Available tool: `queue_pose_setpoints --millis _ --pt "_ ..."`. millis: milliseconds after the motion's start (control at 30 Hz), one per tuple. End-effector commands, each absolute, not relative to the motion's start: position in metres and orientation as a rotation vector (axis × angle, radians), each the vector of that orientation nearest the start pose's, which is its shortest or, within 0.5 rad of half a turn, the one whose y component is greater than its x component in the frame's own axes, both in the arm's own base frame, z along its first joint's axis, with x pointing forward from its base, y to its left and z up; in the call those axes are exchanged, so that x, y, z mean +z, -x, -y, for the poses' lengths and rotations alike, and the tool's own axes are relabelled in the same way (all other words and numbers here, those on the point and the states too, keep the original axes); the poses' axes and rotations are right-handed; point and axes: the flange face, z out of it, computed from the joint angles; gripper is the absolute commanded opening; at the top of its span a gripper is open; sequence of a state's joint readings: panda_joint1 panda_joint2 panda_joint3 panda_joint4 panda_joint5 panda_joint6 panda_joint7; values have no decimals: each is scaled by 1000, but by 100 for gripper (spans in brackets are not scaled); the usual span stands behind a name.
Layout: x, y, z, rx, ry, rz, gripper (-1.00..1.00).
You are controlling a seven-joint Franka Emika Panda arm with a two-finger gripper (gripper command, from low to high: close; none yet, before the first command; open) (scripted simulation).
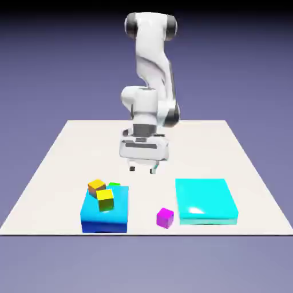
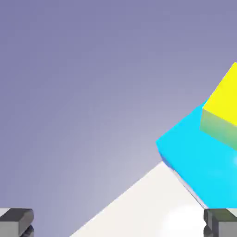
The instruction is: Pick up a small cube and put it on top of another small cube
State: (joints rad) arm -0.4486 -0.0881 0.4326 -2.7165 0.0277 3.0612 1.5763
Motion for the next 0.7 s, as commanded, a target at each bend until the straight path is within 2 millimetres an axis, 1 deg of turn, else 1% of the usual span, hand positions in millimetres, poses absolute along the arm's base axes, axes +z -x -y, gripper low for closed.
queue_pose_setpoints --millis 0,200,367,533,667 --pt "289 -440 12 -427 1910 -2090 0" --pt "243 -443 11 -205 1595 -2361 0" --pt "212 -444 7 -9 1287 -2545 0" --pt "190 -446 0 198 945 -2680 0" --pt "180 -450 -6 370 652 -2748 0"
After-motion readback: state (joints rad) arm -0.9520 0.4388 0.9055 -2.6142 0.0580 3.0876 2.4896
